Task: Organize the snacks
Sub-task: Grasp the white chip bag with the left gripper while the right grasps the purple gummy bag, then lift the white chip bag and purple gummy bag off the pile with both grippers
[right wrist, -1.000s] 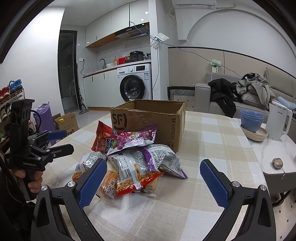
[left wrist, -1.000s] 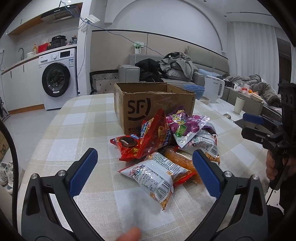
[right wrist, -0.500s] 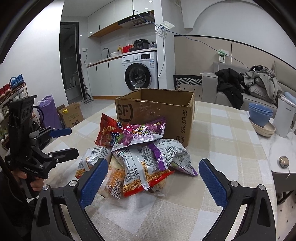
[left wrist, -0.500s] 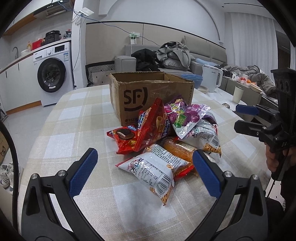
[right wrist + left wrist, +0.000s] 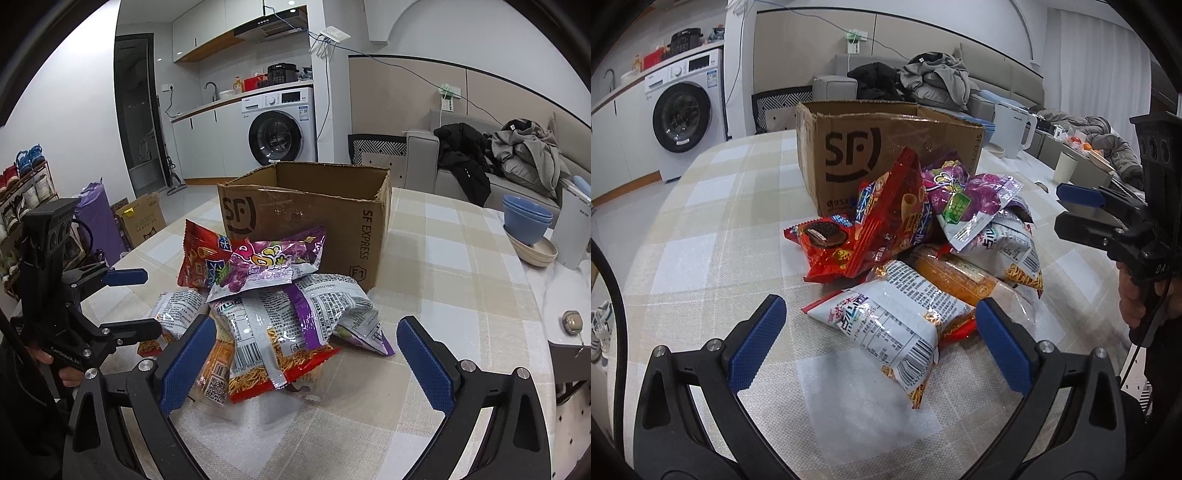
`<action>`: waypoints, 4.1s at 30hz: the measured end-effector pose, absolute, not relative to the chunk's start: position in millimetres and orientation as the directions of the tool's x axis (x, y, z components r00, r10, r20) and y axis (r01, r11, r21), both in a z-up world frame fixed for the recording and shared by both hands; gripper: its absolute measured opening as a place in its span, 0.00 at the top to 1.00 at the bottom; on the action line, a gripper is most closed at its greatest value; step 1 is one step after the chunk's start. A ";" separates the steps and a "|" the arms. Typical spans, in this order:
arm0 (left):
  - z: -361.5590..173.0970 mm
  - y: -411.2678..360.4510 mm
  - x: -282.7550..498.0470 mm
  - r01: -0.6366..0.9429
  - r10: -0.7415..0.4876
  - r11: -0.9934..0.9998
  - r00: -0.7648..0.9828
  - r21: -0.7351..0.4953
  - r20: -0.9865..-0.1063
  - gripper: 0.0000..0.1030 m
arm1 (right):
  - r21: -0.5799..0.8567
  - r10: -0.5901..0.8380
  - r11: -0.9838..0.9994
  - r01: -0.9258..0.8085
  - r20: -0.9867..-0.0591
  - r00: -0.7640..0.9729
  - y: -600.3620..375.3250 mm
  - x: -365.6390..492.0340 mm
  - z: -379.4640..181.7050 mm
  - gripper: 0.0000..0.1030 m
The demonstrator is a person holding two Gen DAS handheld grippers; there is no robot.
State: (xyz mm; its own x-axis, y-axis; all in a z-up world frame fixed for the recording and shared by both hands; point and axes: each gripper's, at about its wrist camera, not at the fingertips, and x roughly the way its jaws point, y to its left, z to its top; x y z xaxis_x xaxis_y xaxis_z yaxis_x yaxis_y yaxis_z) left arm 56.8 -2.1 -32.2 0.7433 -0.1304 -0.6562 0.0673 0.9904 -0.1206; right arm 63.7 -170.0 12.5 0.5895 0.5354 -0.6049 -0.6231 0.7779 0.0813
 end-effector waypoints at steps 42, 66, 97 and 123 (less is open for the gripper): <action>-66.0 29.8 103.5 0.135 -0.329 0.937 0.656 -0.323 -0.679 0.50 | 0.010 0.389 0.793 -0.609 -0.777 0.494 -61.3 121.4 5.6 0.07; -69.5 47.1 90.8 0.130 -0.340 0.929 0.667 -0.345 -0.663 0.57 | 0.026 0.396 0.803 -0.595 -0.769 0.501 -75.1 117.7 -0.2 0.41; -64.8 46.0 63.7 0.134 -0.347 0.926 0.664 -0.352 -0.662 0.58 | 0.038 0.372 0.802 -0.597 -0.813 0.448 -98.7 99.1 -9.2 0.35; -17.0 41.3 38.4 0.165 -0.328 0.933 0.756 -0.320 -0.566 0.58 | 0.100 0.529 0.788 -0.607 -0.613 0.587 -141.4 56.7 42.6 0.41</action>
